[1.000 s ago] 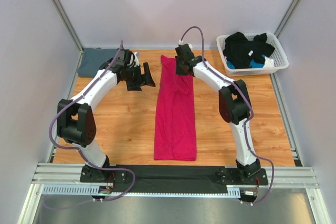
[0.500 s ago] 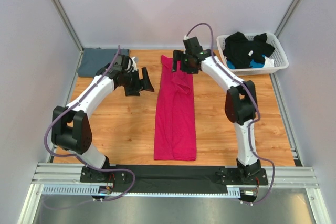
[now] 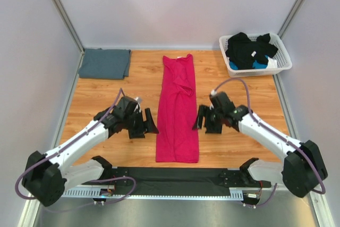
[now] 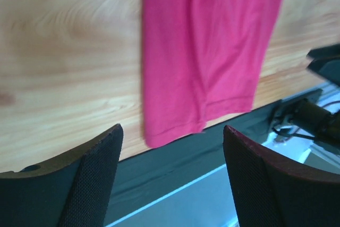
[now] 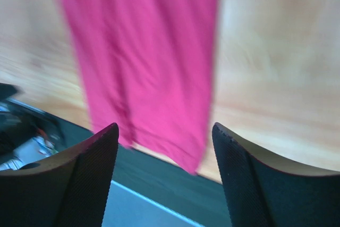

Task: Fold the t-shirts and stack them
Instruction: Fold the tshirt

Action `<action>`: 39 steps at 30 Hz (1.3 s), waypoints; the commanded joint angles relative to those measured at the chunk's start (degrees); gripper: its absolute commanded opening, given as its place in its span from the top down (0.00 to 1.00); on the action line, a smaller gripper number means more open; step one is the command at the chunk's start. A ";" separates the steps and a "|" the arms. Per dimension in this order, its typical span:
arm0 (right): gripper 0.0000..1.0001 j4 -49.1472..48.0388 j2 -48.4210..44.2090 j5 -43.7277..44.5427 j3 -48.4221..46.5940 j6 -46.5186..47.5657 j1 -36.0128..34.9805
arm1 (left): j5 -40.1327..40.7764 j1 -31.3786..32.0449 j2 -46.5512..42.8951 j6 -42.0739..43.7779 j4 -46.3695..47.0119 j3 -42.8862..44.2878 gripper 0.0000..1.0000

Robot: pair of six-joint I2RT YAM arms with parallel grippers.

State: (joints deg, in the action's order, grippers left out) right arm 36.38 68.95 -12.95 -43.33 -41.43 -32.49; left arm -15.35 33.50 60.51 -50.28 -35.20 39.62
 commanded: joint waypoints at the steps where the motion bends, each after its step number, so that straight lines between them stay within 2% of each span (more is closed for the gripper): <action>1: 0.32 -5.43 -8.10 -1.03 9.48 -11.89 -3.53 | 6.03 3.58 -7.23 -11.31 0.92 -5.85 0.20; 4: 0.38 -7.46 -11.11 1.16 14.14 -15.86 -6.96 | 8.58 7.54 -14.26 -17.12 2.85 -11.57 0.23; 6: 0.41 -8.86 -11.29 1.44 16.25 -17.54 -9.33 | 8.33 9.65 -14.81 -19.76 5.74 -14.91 0.25; 13: 0.47 -10.80 -9.36 4.86 18.72 -23.69 -15.76 | 8.41 15.19 -6.56 -21.87 8.92 -15.36 0.32; 18: 0.53 -9.75 -7.95 6.27 18.28 -26.50 -19.71 | 8.85 17.82 -5.23 -23.19 11.55 -15.80 0.35; 32: 0.66 -7.64 -8.13 9.08 19.51 -28.18 -21.39 | 9.03 20.47 0.13 -27.94 16.65 -18.87 0.43; 35: 0.71 -7.82 -7.95 9.35 19.86 -28.00 -21.47 | 8.06 20.91 2.15 -28.64 17.80 -18.87 0.50; 36: 0.76 -8.08 -8.04 9.35 19.95 -28.18 -21.39 | 7.89 21.00 2.33 -28.82 18.41 -19.05 0.57; 38: 0.82 -8.34 -8.13 9.35 19.95 -28.09 -21.47 | 8.15 21.17 2.51 -29.08 18.24 -19.14 0.63; 39: 0.88 -8.43 -8.13 9.26 20.04 -28.09 -21.39 | 8.32 21.26 2.51 -29.00 18.06 -19.14 0.73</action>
State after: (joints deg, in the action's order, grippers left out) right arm 28.84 61.30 -5.17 -23.90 -68.62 -53.58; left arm -7.62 54.17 62.61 -78.70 -17.91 21.26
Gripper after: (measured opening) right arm 0.191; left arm 0.329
